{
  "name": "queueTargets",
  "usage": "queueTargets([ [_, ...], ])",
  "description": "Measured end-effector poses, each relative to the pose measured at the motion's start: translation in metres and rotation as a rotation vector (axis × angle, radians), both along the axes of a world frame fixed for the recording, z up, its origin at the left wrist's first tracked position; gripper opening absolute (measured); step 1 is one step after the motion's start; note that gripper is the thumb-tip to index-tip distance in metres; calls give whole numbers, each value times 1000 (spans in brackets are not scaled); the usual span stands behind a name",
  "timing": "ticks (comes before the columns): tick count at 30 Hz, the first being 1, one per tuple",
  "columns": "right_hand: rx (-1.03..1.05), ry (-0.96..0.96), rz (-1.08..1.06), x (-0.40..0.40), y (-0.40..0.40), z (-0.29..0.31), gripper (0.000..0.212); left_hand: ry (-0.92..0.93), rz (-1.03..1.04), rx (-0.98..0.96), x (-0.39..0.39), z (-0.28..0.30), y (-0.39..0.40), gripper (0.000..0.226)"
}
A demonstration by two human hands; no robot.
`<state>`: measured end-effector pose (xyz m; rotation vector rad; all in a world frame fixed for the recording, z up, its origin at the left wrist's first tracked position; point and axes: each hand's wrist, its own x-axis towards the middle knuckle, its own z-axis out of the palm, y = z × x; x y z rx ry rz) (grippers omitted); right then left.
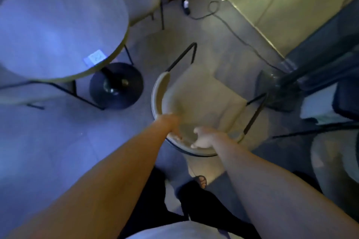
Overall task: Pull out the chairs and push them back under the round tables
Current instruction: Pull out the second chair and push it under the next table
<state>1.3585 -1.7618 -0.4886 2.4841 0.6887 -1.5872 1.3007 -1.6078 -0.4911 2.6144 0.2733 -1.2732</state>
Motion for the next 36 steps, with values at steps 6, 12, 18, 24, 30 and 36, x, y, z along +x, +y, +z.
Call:
queueTargets([
  [6,-49,-14,141,-35,-9,-53,96,15,36,144,-23,-24,-19,86],
  [12,-84,-112,133,-45,-11,-82,50,-63,-172,372,-41,-61,-35,106],
  [18,37,-223,-71,-66,-19,-100,50,-203,-241,468,-53,-73,-50,99],
  [24,73,-248,58,-69,-44,-99,30,-156,-98,440,-68,-72,-75,97],
  [30,155,-261,320,-62,-68,-97,28,-2,299,412,-91,-72,-118,106],
  [36,220,-247,484,-50,-53,-88,39,205,716,303,-97,-70,-124,118],
])
